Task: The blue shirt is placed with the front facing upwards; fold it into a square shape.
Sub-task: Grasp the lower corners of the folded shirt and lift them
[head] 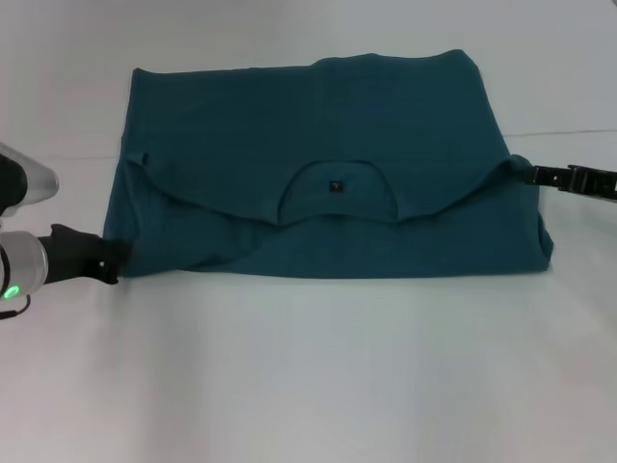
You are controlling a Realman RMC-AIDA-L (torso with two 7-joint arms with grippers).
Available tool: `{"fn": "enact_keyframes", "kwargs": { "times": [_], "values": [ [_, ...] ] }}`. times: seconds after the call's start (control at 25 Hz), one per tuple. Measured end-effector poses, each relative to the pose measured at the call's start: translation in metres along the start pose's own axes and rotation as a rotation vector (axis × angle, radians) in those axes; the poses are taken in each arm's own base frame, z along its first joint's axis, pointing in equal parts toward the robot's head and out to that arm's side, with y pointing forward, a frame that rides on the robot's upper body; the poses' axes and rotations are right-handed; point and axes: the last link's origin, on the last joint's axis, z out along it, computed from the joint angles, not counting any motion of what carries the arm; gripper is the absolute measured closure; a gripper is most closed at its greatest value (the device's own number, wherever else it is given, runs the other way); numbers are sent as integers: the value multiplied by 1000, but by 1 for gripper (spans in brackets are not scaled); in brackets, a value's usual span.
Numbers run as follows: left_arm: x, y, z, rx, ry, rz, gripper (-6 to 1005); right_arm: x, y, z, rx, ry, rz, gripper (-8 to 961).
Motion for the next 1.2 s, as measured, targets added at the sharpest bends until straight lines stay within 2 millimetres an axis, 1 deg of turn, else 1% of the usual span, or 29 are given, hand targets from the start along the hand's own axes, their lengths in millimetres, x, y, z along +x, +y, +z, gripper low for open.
{"fn": "enact_keyframes", "kwargs": {
  "times": [0.12,0.24,0.4,0.48,0.64,0.92,1.2],
  "values": [
    [1,-3,-1,1,0,-1,921,1,0,-6,-31,30,-7,215],
    [1,-2,-2,-6,6,-4,978,3,-2,-11,-44,46,-3,216],
    [1,7,-2,-34,11,-3,970,6,-4,-12,-43,46,5,217],
    [0,10,-5,-77,8,-22,965,6,-3,-12,-44,47,6,217],
    [3,7,-9,-105,22,-63,957,6,-3,-12,-43,48,5,215],
    [0,-1,-6,-49,13,-80,532,6,-2,-11,-45,45,1,216],
    [-2,5,3,-67,-17,-80,337,5,0,-10,-48,45,-1,217]
  ]
}}
